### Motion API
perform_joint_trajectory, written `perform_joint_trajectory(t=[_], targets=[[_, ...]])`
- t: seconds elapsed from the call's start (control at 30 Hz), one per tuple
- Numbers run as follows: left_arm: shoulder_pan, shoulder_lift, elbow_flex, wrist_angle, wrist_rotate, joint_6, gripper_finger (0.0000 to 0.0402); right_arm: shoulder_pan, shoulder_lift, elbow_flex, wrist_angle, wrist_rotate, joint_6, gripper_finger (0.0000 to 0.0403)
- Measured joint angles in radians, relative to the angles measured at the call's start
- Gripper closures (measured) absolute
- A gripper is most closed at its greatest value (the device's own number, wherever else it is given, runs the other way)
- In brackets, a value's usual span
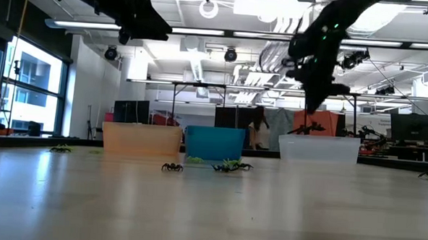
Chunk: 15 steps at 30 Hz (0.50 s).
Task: Sort Halloween decoration
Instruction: Put the black spider toy into the transparent bin
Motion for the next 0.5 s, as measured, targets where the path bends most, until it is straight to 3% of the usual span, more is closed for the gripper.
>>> perform_joint_trajectory(t=[0.1,0.5], targets=[[0.000,0.000,0.000,0.000,0.000,-0.020,0.0275,-0.018,0.102,0.043,-0.038,-0.002,-0.011,0.0403],[0.000,0.000,0.000,0.000,0.000,-0.039,0.0275,-0.002,0.312,0.045,0.148,0.024,0.124,0.0403]])
